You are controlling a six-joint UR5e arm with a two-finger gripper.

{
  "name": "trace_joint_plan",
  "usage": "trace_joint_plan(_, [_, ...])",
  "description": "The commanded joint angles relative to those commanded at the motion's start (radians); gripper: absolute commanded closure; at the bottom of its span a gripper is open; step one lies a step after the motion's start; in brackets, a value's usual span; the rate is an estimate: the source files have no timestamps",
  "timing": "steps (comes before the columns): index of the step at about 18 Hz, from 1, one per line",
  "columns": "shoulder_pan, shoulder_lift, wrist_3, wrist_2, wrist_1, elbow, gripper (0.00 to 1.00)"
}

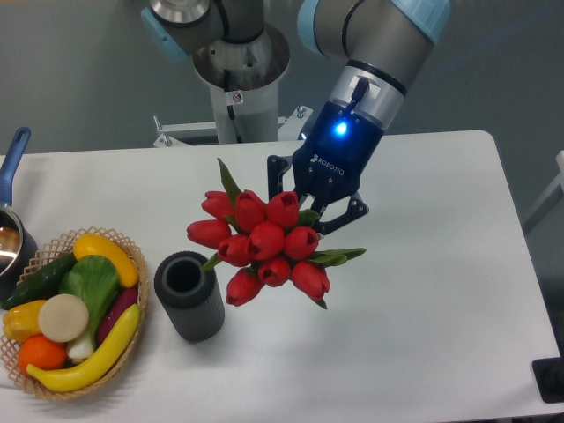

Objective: Insert the flowers into the vase

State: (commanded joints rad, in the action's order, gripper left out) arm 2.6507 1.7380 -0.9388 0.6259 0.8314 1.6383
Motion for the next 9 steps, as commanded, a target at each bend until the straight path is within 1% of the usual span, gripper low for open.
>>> trace_joint_plan(9, [0.000,0.002,0.000,-0.009,0.000,0.000,0.81])
